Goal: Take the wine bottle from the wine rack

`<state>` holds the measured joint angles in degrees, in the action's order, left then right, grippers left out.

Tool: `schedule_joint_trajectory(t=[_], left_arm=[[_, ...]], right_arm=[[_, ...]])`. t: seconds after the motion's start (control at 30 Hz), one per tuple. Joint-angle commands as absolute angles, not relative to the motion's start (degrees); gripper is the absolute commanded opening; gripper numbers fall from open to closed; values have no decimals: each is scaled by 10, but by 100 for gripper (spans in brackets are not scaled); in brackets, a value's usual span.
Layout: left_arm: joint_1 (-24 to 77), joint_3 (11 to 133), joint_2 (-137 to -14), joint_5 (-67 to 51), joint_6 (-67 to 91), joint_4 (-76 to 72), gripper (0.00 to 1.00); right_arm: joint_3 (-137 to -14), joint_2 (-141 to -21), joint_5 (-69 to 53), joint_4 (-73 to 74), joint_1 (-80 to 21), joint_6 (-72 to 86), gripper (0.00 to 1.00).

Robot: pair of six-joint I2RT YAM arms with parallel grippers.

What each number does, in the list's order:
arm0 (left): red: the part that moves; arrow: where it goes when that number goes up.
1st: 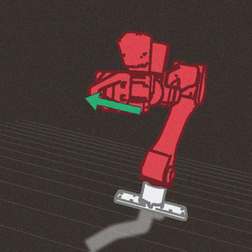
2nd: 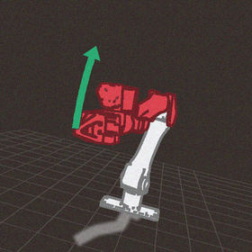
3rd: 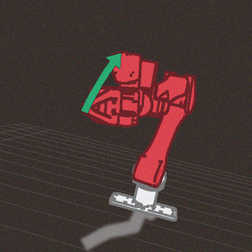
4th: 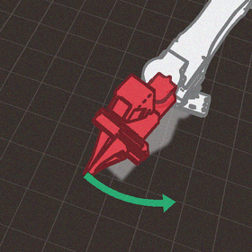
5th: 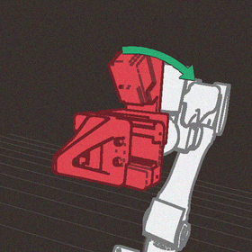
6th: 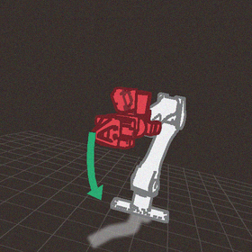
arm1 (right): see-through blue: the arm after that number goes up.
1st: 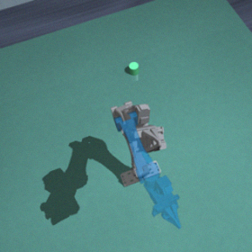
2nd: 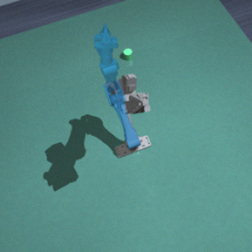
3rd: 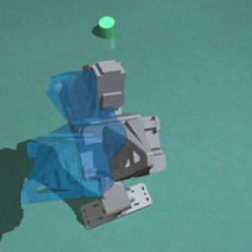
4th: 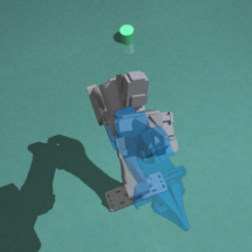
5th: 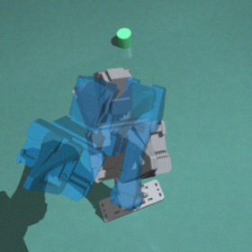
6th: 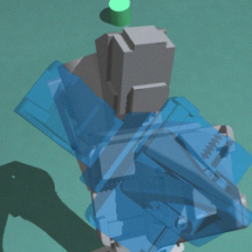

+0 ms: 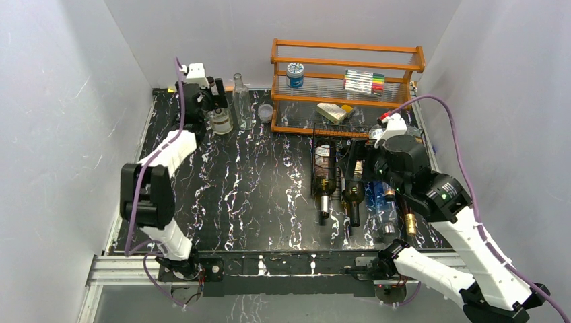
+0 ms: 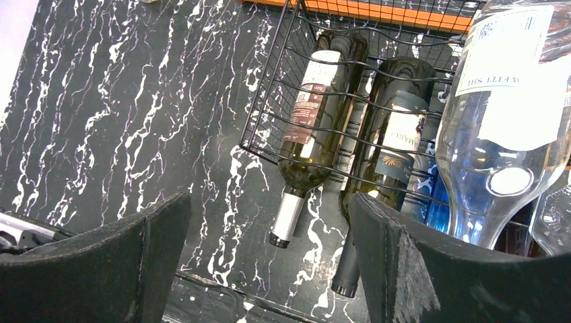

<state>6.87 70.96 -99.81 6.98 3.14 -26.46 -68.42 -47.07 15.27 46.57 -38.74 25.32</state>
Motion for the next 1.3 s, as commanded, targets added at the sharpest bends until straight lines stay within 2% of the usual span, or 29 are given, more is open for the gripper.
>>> schedule_joint_trajectory(t=[0.0,0.17,0.4,0.57,0.77,0.87,1.0,1.17,1.27], left_arm=[[69,666,-872,94,65,-217,98],[69,611,-768,34,135,-156,98],[76,508,-704,-165,159,-202,98],[115,480,-683,-188,120,-211,98],[183,480,-664,-163,70,-174,98],[207,475,-651,-152,58,-172,98],[223,470,-640,-137,55,-169,98],[234,466,-633,-137,52,-171,98],[239,465,-633,-140,49,-174,98]], right_arm=[[-687,-476,168,463,-388,255,98],[-699,-481,244,519,-388,283,98],[-715,-519,342,629,-388,390,98],[-698,-536,399,681,-386,467,98],[-655,-539,413,652,-351,483,98],[-640,-544,383,619,-300,445,98],[-592,-538,238,543,-156,357,97],[-558,-542,92,483,-67,300,80],[-543,-543,57,459,-59,287,77]])
